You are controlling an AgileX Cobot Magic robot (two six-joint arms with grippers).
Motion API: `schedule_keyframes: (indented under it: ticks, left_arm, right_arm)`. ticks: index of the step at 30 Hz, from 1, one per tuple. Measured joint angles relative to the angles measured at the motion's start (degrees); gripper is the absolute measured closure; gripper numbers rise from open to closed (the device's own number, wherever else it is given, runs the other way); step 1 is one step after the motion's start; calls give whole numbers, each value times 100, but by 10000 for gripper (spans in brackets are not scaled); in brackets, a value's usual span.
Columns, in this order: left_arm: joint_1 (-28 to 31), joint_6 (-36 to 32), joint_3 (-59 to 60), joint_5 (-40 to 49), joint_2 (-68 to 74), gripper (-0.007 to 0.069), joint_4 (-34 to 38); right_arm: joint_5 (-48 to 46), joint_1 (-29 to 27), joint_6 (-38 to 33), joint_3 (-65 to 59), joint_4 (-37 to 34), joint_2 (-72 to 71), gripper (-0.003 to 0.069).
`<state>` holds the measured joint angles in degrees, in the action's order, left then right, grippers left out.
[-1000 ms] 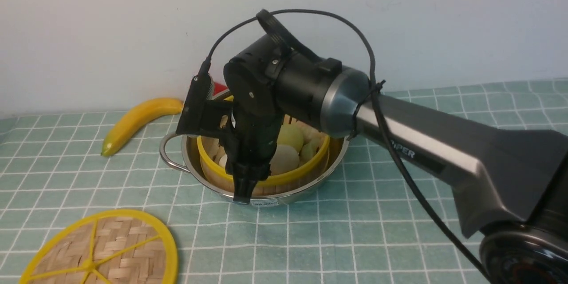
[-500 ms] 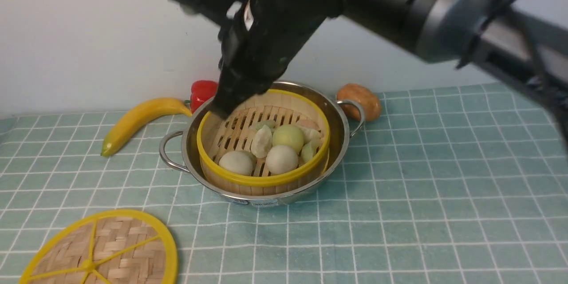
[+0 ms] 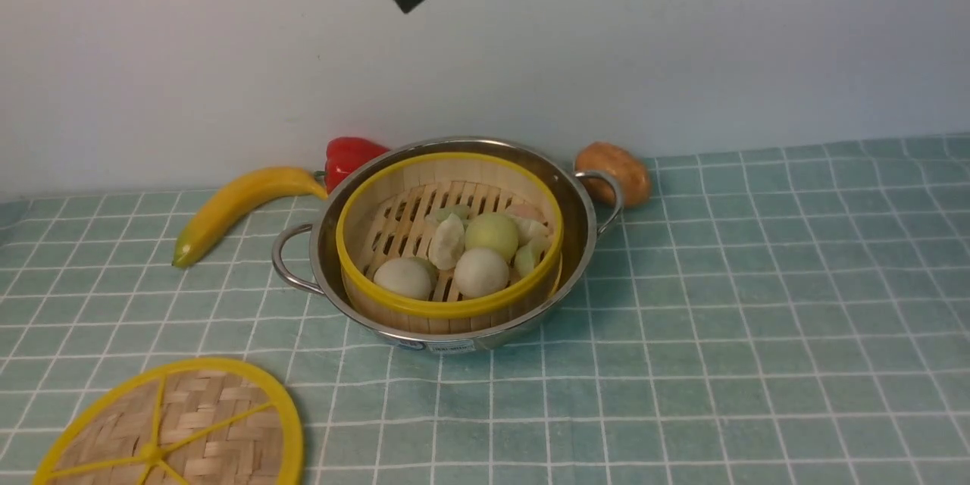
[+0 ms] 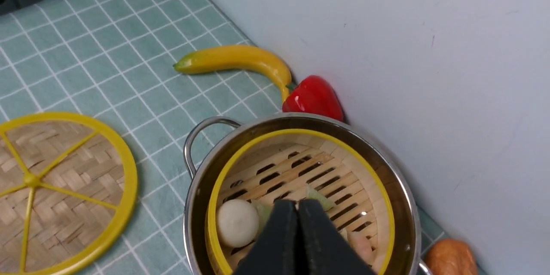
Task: Place the steamer in the pot on the blue tablecloth, and put the lid on the steamer.
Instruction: 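Grasp the bamboo steamer lid lying on the table by its centre knob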
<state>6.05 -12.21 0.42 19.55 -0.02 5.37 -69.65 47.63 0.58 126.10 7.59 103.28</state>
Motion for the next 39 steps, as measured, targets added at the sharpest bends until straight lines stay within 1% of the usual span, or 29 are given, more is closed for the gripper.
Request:
schedule_keyframes:
  ticks: [3,5,7,9,11,12,13,14,15,16,17,18,19,20,21,22,23,25,27,28,32,39]
  left_arm:
    - [0,0,0,0,0,382,0]
    - [0,0,0,0,0,382,0]
    - [0,0,0,0,0,382,0]
    - [0,0,0,0,0,382,0]
    - [0,0,0,0,0,382,0]
    - [0,0,0,0,0,382,0]
    - [0,0,0,0,0,382,0]
    - [0,0,0,0,0,382,0]
    - [0,0,0,0,0,382,0]
    - [0,0,0,0,0,382,0]
    - [0,0,0,0,0,382,0]
    - [0,0,0,0,0,382,0]
    - [0,0,0,0,0,382,0]
    - [0,0,0,0,0,382,0]
    - [0,0,0,0,0,382,0]
    - [0,0,0,0,0,382,0]
    - [0,0,0,0,0,382,0]
    - [0,0,0,0,0,382,0]
    - [0,0,0,0,0,382,0]
    - [0,0,0,0,0,382,0]
    - [0,0,0,0,0,382,0]
    - [0,0,0,0,0,382,0]
  right_arm:
    - [-33,-63,52,-108,361,-59,653]
    - [-20,-191,206,-516,501,-244,649]
    - [-13,-353,404,-1164,555,-590,644]
    - [104,-640,691,-2252,575,-1259,640]
    - [624,-917,1017,-3262,593,-1957,636]
    - [978,-1155,1267,-3955,593,-2385,633]
    - [1127,-1198,1350,-4069,593,-2560,632]
    - [1576,-1521,1603,-4762,593,-3090,630]
    - [1954,-1723,1759,-5330,597,-3517,628]
    - [2175,-1940,1905,-5667,600,-3773,626]
    - [2669,-2336,2141,-6421,604,-4369,622]
    - [2936,-2511,2246,-6829,612,-4705,620]
    - [3189,-2803,2331,-7220,618,-5043,618]
    - [3370,-2917,2383,-7499,624,-5294,616]
    - [3827,-3357,2484,-8190,651,-5947,612]
    - [3993,-3555,2498,-8512,681,-6188,610]
    - [4304,-3820,2519,-8965,778,-6744,609]
    - [4790,-4165,2540,-9572,921,-7423,603]
    - [5189,-4381,2554,-10171,1066,-8056,598]
    - [5265,-4396,2554,-10280,1080,-8160,597]
    - [5885,-4494,2561,-11394,1178,-8985,582]
    - [6025,-4494,2587,-12555,1189,-9807,561]
